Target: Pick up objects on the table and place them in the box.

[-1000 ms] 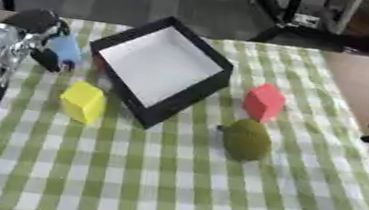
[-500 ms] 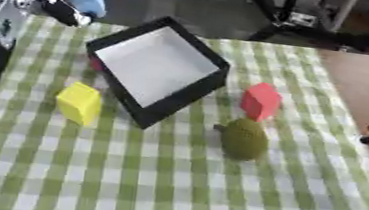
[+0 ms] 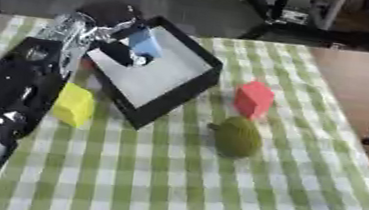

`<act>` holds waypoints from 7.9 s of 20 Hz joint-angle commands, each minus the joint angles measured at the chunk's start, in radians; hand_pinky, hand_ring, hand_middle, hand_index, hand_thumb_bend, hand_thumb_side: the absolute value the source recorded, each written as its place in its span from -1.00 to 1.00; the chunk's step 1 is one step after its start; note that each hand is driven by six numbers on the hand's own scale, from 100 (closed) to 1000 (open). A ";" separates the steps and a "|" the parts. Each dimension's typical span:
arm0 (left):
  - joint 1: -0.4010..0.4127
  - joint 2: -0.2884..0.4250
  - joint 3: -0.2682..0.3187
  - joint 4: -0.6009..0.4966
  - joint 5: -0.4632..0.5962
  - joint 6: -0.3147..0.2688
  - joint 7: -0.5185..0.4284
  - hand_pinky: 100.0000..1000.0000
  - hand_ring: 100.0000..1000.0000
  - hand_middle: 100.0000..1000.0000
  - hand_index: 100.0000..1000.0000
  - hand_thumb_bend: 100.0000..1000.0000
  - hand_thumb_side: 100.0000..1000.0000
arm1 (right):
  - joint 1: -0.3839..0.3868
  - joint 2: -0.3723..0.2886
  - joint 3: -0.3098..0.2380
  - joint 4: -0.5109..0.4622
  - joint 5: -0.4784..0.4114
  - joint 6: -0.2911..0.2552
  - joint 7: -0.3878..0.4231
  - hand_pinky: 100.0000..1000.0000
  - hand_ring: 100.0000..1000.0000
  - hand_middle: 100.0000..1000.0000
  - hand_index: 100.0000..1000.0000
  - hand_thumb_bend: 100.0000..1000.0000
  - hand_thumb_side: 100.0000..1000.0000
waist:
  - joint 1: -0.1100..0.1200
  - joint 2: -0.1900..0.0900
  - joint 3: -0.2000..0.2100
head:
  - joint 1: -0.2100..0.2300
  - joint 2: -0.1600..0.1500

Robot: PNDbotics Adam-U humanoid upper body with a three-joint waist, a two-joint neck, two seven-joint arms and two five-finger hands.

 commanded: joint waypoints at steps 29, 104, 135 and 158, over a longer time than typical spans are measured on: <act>0.147 0.478 -0.362 -0.343 0.729 -0.295 -0.668 0.58 0.50 0.57 0.86 0.33 0.23 | 0.001 -0.037 -0.014 -0.001 0.011 0.000 -0.006 0.62 0.05 0.15 0.57 -1.00 -0.07 | 0.022 -0.027 0.051 | -0.040 -0.002; 0.088 0.206 0.041 -0.267 0.444 0.096 0.141 0.55 0.35 0.45 0.89 -0.48 0.82 | -0.078 -0.162 0.011 0.014 0.069 -0.021 0.036 0.64 0.06 0.17 0.60 -1.00 -0.28 | -0.014 -0.027 0.039 | -0.039 -0.002; 0.845 0.099 0.217 -0.940 1.122 0.274 0.095 0.39 0.06 0.13 0.82 -0.85 1.00 | -0.805 -0.354 0.361 0.700 0.648 -0.448 0.828 0.93 0.97 0.98 1.00 -0.56 -0.29 | -0.013 -0.005 0.158 | -0.150 -0.002; 0.866 0.082 0.218 -0.939 1.118 0.279 0.076 0.40 0.06 0.12 0.83 -0.86 1.00 | -0.787 -0.322 0.345 0.768 0.682 -0.467 0.820 0.90 0.90 0.90 1.00 -0.68 -0.32 | -0.003 0.001 0.157 | -0.142 -0.002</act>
